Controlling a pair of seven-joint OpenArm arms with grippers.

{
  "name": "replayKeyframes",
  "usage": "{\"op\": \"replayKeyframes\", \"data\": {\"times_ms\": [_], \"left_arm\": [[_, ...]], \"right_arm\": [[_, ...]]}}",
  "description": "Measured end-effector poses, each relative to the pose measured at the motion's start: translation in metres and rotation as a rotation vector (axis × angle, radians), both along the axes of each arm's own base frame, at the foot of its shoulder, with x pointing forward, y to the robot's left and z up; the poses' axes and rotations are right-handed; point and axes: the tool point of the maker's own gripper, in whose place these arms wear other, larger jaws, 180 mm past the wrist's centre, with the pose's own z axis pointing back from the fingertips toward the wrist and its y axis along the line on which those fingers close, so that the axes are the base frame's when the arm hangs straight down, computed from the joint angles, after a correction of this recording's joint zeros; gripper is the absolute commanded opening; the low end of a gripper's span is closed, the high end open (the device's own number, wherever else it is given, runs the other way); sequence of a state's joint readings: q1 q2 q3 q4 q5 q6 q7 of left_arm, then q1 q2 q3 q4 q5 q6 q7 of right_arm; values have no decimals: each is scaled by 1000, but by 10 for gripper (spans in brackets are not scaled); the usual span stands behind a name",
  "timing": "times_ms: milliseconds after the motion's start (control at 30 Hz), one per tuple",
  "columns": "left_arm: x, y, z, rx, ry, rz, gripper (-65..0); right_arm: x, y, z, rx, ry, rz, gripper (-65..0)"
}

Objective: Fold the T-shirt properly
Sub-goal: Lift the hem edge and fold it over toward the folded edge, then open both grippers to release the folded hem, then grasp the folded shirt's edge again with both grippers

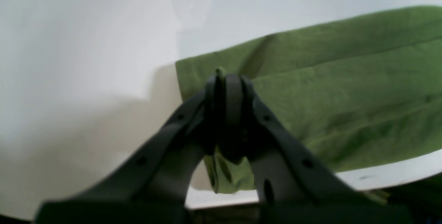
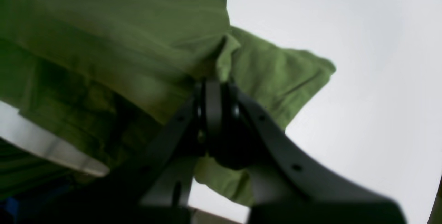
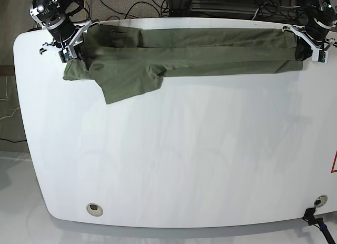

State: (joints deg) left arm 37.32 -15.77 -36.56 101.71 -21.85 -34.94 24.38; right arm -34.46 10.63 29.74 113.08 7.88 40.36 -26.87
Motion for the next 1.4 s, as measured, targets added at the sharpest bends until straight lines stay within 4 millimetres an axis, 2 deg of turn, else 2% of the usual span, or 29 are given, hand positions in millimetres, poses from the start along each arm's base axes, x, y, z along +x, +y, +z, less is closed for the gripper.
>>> {"op": "replayKeyframes", "data": {"times_ms": [133,200,233,267,333,433,467,500,567,767,933,1067,1167,1233,1367,1400], "left_arm": [[-15,10,-24,43,86,10,-650],[-23,17,-33,65,131,17,-650],[-19,18,-33,70,125,20,-650],[-14,18,-34,69,120,13,-650],[-5,20,-40,65,127,-15,-632],[1,34,-44,85,141,-11,-303],[3,38,-43,89,136,5,-215],[7,38,-42,97,135,6,-148],[14,37,-40,91,118,5,-68],[18,35,-32,108,102,-7,-57],[46,33,21,105,-76,-2,-57],[50,15,38,85,-106,-46,-57],[54,3,48,59,-126,-68,-57],[52,0,44,40,-123,-44,-57],[38,-12,29,-5,-92,-29,-58],[37,-14,26,-11,-82,-29,-60]], "right_arm": [[-5,0,-11,25,23,-26,-650],[-13,-1,-26,52,61,-44,-650],[-17,-2,-34,63,86,-51,-650],[-20,-4,-40,68,102,-62,-624],[-21,-7,-46,69,118,-75,-531],[-14,-7,-45,80,98,-80,-395],[-14,-8,-47,80,102,-83,-361],[-14,-10,-48,73,110,-82,-327],[-9,-14,-45,62,99,-78,-294],[-2,-18,-40,44,85,-72,-294],[21,-9,-2,12,-34,-23,-294],[27,-3,10,11,-65,-11,-294],[30,12,23,116,-121,-23,-295],[26,20,26,169,-126,-22,-295],[16,22,23,212,-105,-41,-299],[13,24,22,227,-102,-42,-321]]}}
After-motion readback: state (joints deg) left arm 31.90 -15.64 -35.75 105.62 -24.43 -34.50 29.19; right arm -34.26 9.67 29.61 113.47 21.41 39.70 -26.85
